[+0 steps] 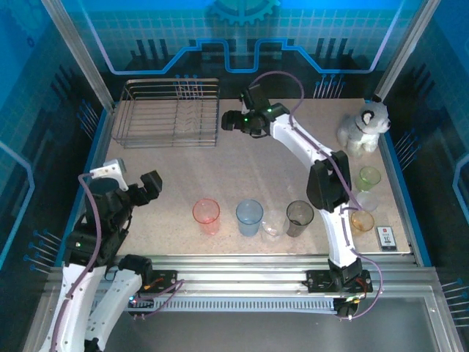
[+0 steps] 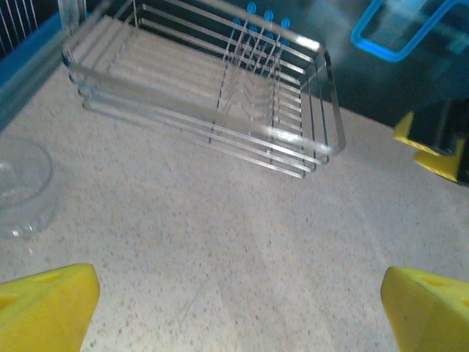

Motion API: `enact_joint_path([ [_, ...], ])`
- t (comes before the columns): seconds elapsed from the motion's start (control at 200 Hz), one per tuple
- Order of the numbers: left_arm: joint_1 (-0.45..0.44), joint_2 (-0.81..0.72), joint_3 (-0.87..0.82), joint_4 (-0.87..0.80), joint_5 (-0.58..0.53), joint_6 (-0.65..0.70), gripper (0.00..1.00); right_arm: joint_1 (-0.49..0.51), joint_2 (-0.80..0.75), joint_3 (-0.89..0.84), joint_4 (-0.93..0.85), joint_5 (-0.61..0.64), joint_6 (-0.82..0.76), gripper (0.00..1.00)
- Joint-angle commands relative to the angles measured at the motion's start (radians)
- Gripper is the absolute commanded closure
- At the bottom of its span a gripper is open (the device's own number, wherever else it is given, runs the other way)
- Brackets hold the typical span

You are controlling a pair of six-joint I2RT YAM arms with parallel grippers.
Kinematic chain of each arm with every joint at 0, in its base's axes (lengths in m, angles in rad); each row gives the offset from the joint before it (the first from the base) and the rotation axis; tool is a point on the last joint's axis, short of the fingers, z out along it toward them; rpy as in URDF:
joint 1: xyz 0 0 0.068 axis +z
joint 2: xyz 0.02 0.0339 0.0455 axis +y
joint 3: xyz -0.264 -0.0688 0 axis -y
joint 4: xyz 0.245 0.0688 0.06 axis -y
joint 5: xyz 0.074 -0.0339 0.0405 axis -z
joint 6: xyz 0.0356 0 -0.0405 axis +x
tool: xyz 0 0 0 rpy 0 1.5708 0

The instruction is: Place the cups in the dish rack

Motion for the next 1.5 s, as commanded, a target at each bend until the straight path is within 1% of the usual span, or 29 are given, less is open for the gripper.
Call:
enact_joint_path([
  [0.0, -0.005, -0.032, -0.033, -0.063, 0.053, -0.046, 0.01, 0.022, 0.079, 0.075, 0.002, -0.028, -0.030, 0.18],
  [0.085, -0.005, -0.058, -0.058, -0.087, 0.058, -0.043, 0.01, 0.034, 0.125, 0.115, 0.020, -0.029, -0.044, 0.18],
  [0.195, -0.005, -0.081, -0.071, -0.094, 0.048, -0.034, 0.00, 0.047, 0.151, 0.145, 0.077, -0.024, -0.064, 0.23],
  [0.325, -0.005, -0.095, -0.085, -0.078, 0.054, -0.030, 0.01, 0.049, 0.197, 0.217, 0.082, -0.010, -0.059, 0.27],
  [0.6, -0.006, -0.096, -0.086, -0.088, 0.074, -0.030, 0.01, 0.052, 0.301, 0.360, 0.122, -0.015, -0.035, 0.41],
  [0.816, -0.008, -0.107, -0.088, -0.093, 0.077, -0.034, 0.01, 0.056, 0.391, 0.486, 0.103, 0.037, -0.011, 0.50],
  [0.921, -0.012, -0.114, -0.091, -0.093, 0.073, -0.036, 0.01, 0.056, 0.416, 0.510, 0.096, 0.059, -0.003, 0.55],
  [1.056, -0.019, -0.115, -0.091, -0.093, 0.069, -0.038, 0.01, 0.058, 0.431, 0.511, 0.084, 0.082, -0.001, 0.57],
  [1.401, -0.022, -0.115, -0.097, -0.086, 0.069, -0.039, 0.01, 0.076, 0.440, 0.511, 0.071, 0.150, -0.024, 0.58],
  [1.496, -0.023, -0.115, -0.100, -0.082, 0.071, -0.038, 0.01, 0.076, 0.440, 0.511, 0.064, 0.186, 0.001, 0.61],
])
